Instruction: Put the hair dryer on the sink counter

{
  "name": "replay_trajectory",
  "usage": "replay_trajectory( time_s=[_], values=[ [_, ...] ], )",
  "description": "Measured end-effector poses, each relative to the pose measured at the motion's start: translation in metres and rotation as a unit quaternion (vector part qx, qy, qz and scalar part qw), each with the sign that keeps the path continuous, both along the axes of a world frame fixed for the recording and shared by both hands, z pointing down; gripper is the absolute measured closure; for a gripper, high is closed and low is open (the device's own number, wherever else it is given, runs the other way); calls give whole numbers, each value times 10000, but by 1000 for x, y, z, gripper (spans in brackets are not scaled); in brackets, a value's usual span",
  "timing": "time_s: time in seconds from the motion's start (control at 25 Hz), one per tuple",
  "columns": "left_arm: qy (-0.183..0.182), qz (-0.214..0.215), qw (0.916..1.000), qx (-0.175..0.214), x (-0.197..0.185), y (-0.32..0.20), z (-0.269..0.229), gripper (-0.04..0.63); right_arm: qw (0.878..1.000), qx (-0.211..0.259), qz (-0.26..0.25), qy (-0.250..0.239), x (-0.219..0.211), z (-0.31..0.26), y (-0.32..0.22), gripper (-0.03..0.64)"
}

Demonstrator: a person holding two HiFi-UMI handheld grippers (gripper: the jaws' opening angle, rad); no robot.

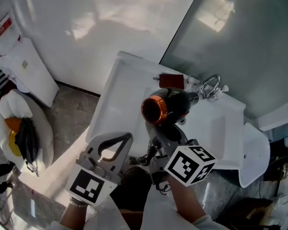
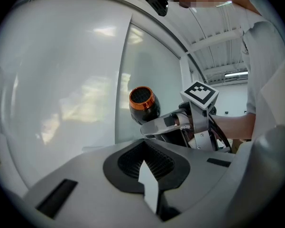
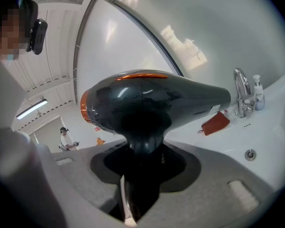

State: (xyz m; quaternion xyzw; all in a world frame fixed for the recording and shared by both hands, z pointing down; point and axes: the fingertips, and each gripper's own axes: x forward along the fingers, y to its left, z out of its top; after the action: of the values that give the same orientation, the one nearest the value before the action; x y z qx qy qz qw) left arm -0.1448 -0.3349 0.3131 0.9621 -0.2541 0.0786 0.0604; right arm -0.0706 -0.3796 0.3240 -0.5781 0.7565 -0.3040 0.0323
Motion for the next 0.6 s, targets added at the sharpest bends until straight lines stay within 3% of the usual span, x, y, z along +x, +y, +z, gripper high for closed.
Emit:
replay_trajectory(
  time_s=[0.6],
  values=[
    [-76, 58, 9999, 136, 23, -26, 2, 594, 9970, -737, 70, -218, 11, 39, -55, 451]
  ],
)
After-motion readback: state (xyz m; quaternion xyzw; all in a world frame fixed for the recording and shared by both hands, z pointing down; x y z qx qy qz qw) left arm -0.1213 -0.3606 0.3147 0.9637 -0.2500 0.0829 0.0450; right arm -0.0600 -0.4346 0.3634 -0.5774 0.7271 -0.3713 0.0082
